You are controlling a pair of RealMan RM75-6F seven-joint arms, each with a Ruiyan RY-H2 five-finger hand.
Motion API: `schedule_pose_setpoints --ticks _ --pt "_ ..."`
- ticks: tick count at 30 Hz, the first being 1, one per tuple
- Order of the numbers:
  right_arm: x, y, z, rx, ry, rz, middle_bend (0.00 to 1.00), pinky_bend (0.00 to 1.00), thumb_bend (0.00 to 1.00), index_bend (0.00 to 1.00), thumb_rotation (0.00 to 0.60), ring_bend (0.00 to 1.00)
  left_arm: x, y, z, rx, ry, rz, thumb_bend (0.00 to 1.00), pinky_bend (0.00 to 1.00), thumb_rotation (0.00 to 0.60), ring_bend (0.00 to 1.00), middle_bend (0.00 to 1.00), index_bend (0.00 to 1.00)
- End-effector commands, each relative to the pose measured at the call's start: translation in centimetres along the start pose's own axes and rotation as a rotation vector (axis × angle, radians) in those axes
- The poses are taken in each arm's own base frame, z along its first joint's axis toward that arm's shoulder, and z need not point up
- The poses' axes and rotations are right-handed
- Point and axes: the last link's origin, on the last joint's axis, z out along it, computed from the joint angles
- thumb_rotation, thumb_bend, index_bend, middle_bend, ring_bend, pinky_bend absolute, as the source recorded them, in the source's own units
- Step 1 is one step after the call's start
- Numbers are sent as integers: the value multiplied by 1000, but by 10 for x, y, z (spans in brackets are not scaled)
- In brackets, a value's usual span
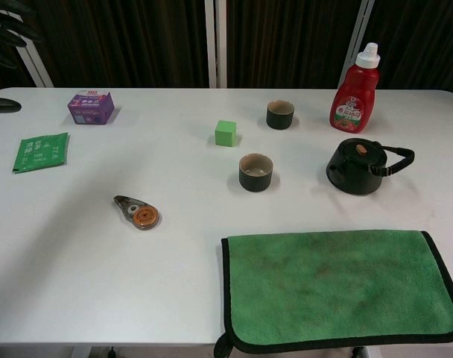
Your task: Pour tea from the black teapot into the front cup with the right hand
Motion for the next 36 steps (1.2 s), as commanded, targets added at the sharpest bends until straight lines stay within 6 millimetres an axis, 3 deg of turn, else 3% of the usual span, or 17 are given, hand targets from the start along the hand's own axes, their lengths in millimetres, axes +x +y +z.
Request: schedule_pose_setpoints --ticks 1,16,19,25,30,33,36 --pt "-1 0 0 -1 -4 1 7 0 477 0 600 0 0 0 0 1 -1 -1 109 259 600 173 185 133" --pt "-3 6 -3 -13 -55 -60 46 0 477 0 600 0 2 0 1 -4 0 24 109 259 600 172 185 133" --pt "-5 15 -7 -42 -214 -164 79 0 477 0 600 0 2 0 1 -3 0 26 109 259 600 173 185 133" --pt "8 20 -5 -98 -568 -406 26 0 486 0 600 0 1 -2 1 5 -11 61 109 259 600 172 185 133" --pt "17 18 -5 -90 -747 -580 26 0 534 0 600 0 -1 -3 0 16 -14 49 108 259 600 173 185 131" --pt "14 21 -4 -87 -824 -634 41 0 607 0 600 0 -3 -2 1 10 -17 28 109 260 600 172 185 123" --pt "9 23 0 -70 -873 -683 54 0 614 0 600 0 -4 -3 1 5 -24 39 109 260 600 172 185 123"
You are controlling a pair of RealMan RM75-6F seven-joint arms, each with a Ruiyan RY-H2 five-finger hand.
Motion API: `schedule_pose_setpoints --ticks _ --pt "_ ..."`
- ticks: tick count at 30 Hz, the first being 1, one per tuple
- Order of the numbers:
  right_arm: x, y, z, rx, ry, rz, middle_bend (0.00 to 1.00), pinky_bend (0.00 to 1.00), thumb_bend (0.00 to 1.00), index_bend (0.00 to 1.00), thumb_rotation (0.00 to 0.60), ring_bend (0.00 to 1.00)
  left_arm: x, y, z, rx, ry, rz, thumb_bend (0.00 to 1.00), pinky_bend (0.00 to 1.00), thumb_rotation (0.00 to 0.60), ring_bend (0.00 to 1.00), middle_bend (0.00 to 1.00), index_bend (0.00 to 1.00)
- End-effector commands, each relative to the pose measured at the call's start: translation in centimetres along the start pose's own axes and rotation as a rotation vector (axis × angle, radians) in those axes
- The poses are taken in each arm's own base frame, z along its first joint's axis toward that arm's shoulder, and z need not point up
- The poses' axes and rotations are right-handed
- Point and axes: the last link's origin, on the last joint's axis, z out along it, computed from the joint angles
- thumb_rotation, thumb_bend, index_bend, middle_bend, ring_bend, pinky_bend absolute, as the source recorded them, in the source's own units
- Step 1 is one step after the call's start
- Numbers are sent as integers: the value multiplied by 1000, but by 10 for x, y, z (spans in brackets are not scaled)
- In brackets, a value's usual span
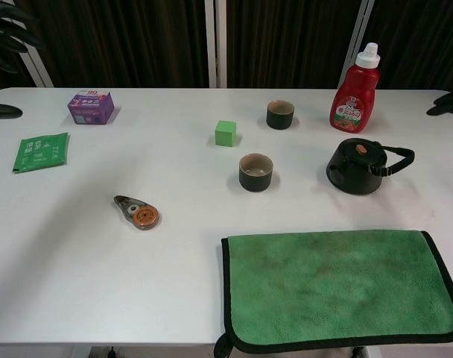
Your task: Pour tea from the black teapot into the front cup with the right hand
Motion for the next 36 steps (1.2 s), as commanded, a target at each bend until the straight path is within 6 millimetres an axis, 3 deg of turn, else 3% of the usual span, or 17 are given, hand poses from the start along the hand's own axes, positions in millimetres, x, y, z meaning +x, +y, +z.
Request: schedule_pose_setpoints --ticks 1,13,27,36 --pt "3 -1 5 16 -78 -75 55 0 614 0 600 0 -1 0 0 -2 -5 14 109 260 600 173 185 123" --pt "-11 -23 37 48 23 -86 3 0 575 0 600 0 -2 -7 -1 14 0 24 111 260 600 173 185 127" --pt "-19 -40 72 65 68 -114 0 0 288 0 600 0 -2 -15 -1 31 2 24 113 260 600 173 185 133" --pt "-17 -51 90 78 73 -150 0 0 298 0 600 0 -1 -16 -1 30 5 -8 114 260 600 173 185 133"
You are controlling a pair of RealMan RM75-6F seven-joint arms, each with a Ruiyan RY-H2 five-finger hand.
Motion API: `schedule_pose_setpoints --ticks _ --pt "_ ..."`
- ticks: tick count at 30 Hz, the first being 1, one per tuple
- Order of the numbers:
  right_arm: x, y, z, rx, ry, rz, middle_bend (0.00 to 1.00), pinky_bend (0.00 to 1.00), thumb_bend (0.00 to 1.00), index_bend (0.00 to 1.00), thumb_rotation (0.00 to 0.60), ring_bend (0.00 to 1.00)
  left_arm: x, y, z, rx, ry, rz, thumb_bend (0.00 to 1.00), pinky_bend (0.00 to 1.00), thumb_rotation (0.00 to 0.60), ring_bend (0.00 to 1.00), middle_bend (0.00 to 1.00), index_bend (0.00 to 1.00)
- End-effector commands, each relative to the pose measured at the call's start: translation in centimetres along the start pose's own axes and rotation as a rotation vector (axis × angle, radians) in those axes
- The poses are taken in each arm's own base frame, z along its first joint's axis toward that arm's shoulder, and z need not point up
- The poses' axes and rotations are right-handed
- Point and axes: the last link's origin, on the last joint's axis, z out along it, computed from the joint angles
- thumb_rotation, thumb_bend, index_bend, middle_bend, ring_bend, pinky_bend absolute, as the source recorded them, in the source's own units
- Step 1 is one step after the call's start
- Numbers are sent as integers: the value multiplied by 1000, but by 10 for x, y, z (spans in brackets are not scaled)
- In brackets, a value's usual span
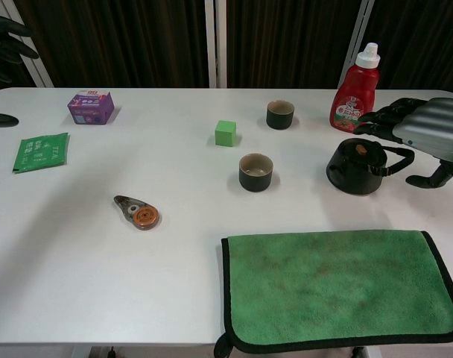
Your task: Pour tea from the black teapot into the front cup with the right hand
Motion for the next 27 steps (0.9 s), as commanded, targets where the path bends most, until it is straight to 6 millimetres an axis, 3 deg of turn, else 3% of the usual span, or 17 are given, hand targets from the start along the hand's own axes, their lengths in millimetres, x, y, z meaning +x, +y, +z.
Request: schedule_pose_setpoints --ticks 1,17,27 --pt "2 -3 6 3 7 0 0 0 300 0 600 0 2 1 -1 -4 -1 -26 114 260 600 173 185 133" --pt "35 -1 32 5 45 8 0 0 317 0 600 0 5 -8 -2 20 4 -17 113 260 600 173 185 136" --pt "60 1 63 9 -2 10 0 0 318 0 600 0 6 -13 1 38 0 -19 113 260 600 172 185 136"
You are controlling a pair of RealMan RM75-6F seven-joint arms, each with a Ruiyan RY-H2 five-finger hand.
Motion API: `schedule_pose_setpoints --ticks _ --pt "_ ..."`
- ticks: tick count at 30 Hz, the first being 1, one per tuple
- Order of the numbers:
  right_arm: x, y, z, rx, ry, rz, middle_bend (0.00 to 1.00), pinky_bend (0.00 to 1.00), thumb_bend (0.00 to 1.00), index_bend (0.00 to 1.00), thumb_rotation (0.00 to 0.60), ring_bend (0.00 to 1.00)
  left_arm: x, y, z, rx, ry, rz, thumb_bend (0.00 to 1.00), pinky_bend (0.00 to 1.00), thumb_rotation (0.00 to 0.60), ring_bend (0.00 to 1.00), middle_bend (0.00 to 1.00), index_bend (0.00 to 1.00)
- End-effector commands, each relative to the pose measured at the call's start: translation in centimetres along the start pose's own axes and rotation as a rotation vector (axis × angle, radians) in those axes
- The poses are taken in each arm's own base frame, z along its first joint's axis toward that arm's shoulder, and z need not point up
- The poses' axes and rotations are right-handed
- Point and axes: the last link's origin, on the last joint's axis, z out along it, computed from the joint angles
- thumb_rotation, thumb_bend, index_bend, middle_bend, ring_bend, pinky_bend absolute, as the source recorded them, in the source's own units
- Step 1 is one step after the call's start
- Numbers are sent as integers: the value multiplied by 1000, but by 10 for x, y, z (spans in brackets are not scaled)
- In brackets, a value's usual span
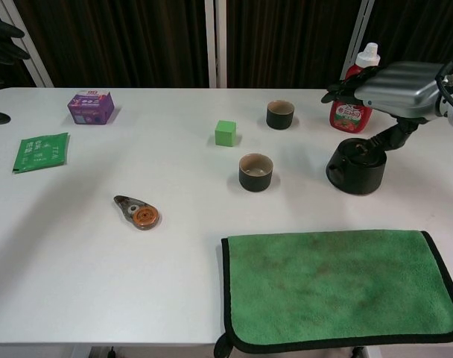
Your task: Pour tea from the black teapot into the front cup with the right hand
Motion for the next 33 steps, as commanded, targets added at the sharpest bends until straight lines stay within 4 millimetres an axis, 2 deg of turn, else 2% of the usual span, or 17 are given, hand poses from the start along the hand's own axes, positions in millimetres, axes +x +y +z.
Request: schedule_pose_setpoints --ticks 1,7,12,15,21,26,33 --pt "10 0 13 3 -11 -7 0 0 318 0 600 0 1 -1 0 4 0 1 114 261 600 172 185 136" --pt "20 -3 29 9 -37 -15 0 0 318 0 600 0 3 -3 1 15 2 4 114 260 600 173 185 136" --pt "24 -3 31 6 -45 -16 0 0 317 0 600 0 4 -5 1 20 6 3 114 260 600 173 185 136" --pt "24 0 25 10 -75 -6 0 0 301 0 600 0 4 -4 0 17 6 1 113 260 600 172 185 136" --pt "28 6 -5 40 -163 12 0 0 296 0 600 0 3 -4 -2 8 -1 2 114 261 600 172 185 137" --pt "35 13 -18 27 -211 26 8 0 296 0 600 0 0 -2 -1 3 -13 -1 114 260 600 173 185 136" --pt "38 13 -22 22 -258 50 179 0 289 11 600 1 -5 0 1 -1 -23 2 114 261 600 172 185 138"
